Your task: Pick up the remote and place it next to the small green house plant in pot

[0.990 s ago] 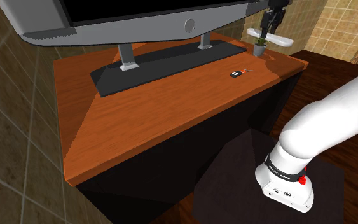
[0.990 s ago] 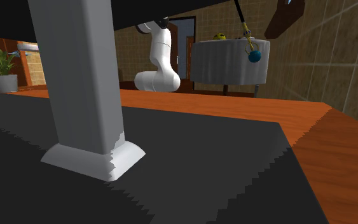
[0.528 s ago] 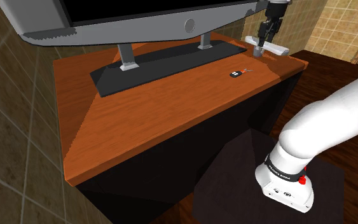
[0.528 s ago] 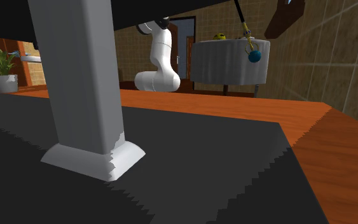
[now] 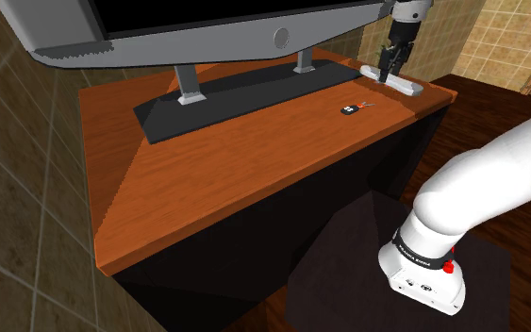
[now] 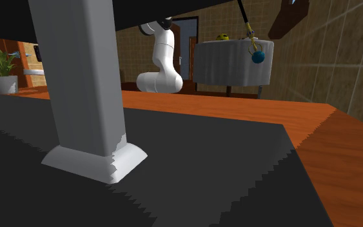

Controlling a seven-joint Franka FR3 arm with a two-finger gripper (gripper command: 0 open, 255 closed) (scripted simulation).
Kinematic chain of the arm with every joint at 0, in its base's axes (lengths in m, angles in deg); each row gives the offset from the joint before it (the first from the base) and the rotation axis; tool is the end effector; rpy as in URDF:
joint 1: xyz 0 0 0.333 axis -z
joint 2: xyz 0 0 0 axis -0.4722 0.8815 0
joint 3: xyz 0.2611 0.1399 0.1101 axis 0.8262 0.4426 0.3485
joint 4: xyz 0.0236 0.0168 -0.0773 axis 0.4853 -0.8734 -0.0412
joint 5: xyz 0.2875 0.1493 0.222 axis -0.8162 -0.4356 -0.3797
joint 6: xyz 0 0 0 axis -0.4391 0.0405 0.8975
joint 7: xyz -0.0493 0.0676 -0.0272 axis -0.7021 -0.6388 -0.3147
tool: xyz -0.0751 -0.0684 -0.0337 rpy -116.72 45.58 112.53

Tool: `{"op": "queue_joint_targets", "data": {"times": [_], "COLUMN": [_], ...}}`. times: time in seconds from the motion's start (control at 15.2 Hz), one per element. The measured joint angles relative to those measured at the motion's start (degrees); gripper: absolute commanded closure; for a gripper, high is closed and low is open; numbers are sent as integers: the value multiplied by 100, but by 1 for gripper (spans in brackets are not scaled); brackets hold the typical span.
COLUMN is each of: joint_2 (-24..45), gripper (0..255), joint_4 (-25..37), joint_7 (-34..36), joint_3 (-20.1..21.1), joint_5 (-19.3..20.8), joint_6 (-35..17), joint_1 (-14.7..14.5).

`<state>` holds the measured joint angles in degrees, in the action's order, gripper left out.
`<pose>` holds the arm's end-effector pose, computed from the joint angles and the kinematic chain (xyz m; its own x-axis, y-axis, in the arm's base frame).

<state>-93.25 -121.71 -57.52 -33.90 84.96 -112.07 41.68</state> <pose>0.2811 -0.3517 0.5613 0.9738 -0.2270 -0.0089 -0.2272 -0.9737 -0.0174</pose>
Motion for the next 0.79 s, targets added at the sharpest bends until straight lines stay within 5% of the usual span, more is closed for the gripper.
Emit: {"op": "queue_joint_targets", "data": {"times": [0.79], "joint_2": [19], "gripper": [255], "joint_4": [-653], "joint_7": [7], "joint_3": [-109], "joint_5": [60], "joint_6": [-676], "joint_1": [36]}}
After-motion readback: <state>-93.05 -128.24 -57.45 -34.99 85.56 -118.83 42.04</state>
